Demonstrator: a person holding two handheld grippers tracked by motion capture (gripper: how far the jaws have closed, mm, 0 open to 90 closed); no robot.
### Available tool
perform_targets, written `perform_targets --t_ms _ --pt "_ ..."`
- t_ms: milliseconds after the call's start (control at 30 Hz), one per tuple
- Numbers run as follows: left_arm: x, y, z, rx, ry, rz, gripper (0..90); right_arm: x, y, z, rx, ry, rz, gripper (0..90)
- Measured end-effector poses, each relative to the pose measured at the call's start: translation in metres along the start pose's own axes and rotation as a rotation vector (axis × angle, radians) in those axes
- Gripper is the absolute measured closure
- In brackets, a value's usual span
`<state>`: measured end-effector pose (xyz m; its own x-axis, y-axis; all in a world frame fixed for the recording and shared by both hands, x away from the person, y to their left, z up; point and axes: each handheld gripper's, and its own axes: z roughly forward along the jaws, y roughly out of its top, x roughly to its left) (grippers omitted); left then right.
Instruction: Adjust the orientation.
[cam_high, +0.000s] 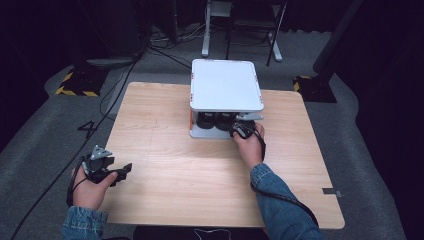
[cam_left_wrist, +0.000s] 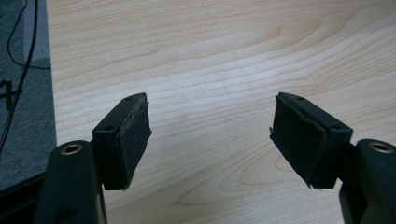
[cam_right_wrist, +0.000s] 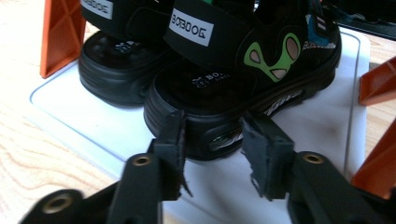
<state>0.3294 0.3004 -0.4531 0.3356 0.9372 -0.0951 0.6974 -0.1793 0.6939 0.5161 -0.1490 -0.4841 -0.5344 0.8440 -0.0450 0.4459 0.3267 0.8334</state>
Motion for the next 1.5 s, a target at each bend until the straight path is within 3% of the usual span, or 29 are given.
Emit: perform_targets --t_ms 100,333,467,600,700,767,867,933,1033,1067,1200,1267,1300,1333,1400,1500 --pt "-0.001 0.002 0.001 -0.004 -0.003 0.007 28.3 0.004 0.001 -0.001 -0.005 -0.021 0.010 57.4" --pt "-0.004 0.007 0.008 0.007 -0.018 0.018 28.3 0.040 0.004 -0.010 -0.075 0.053 -0.091 52.0" --pt "-0.006 0.009 0.009 0.000 -0.026 0.019 28.2 0.053 0.012 -0.002 -0.112 0.094 -0.053 42.9" --pt "-0.003 0.008 0.007 -0.004 -0.023 0.015 28.2 0.056 0.013 0.011 -0.113 0.084 -0.010 38.6" --pt "0.000 0.005 0.005 -0.003 -0.015 0.012 28.2 0.060 0.013 0.015 -0.117 0.098 -0.006 37.3" --pt "0.001 0.003 0.003 -0.004 -0.011 0.001 28.3 0.065 0.013 0.016 -0.122 0.121 -0.014 36.7" --pt "0.001 0.000 0.001 -0.003 -0.006 0.001 28.2 0.075 0.017 0.020 -0.126 0.199 -0.061 33.1" --pt "0.001 -0.002 -0.001 -0.002 -0.004 0.000 28.3 0.083 0.019 0.028 -0.117 0.201 -0.046 31.9" --pt "0.004 -0.007 -0.005 0.000 0.004 -0.012 28.3 0.092 0.019 0.038 -0.090 0.241 -0.071 33.6" --pt "0.005 -0.009 -0.006 0.000 0.009 -0.016 28.2 0.096 0.019 0.042 -0.095 0.274 -0.064 34.4" --pt "0.009 -0.013 -0.010 -0.002 0.018 -0.030 28.3 0.106 0.021 0.052 -0.070 0.307 -0.064 30.6" --pt "0.009 -0.014 -0.011 -0.004 0.019 -0.033 28.2 0.107 0.024 0.056 -0.047 0.275 -0.043 24.8" --pt "0.009 -0.014 -0.012 -0.006 0.021 -0.034 28.1 0.106 0.024 0.057 -0.060 0.241 -0.026 26.3" --pt "0.009 -0.014 -0.012 -0.005 0.021 -0.033 27.8 0.104 0.025 0.056 -0.071 0.226 0.009 33.3" --pt "0.009 -0.014 -0.013 -0.007 0.019 -0.033 27.8 0.099 0.023 0.055 -0.074 0.211 0.030 42.7" --pt "0.008 -0.012 -0.012 -0.005 0.015 -0.029 27.9 0.094 0.020 0.052 -0.074 0.210 0.032 44.4"
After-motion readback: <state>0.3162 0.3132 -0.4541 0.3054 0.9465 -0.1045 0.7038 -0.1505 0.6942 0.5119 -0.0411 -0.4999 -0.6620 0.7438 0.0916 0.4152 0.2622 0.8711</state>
